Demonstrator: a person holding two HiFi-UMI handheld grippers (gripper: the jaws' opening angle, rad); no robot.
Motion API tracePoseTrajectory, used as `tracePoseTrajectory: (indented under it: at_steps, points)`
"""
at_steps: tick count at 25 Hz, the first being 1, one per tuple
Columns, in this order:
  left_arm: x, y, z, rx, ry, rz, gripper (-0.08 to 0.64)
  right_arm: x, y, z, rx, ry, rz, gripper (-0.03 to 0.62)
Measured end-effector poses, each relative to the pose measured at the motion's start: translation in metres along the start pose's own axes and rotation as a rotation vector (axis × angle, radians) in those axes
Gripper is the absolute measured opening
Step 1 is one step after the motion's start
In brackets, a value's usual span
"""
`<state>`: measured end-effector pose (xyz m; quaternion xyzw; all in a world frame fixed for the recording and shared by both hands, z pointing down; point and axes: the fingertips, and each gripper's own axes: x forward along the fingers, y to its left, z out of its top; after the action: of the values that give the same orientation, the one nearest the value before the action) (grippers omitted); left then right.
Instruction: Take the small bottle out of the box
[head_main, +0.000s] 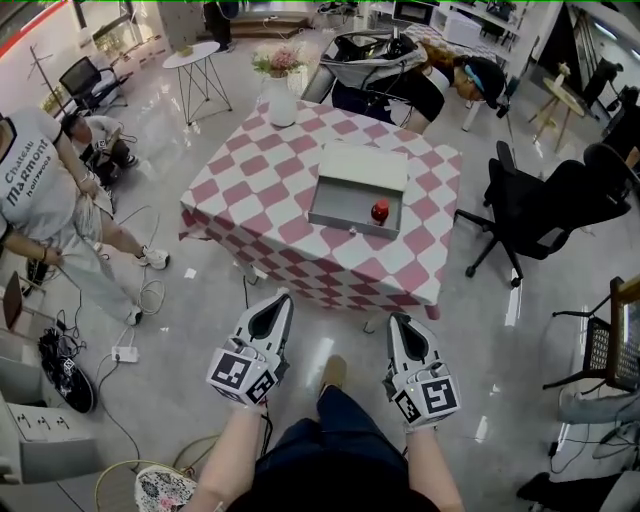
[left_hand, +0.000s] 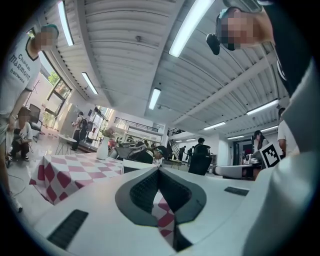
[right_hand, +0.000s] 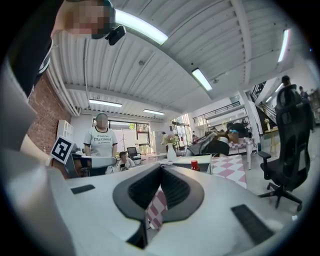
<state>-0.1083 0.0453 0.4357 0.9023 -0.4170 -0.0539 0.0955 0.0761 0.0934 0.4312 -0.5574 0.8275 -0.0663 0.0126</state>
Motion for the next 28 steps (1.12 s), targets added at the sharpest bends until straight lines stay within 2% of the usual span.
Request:
tracePoseTrajectory:
  at_steps: [28]
  points:
    - [0.153,0.06,-0.006,-0.032,0.059,0.004,0.002,0.134,-0.091,-0.006,0.003,0.09,0.062,0.005]
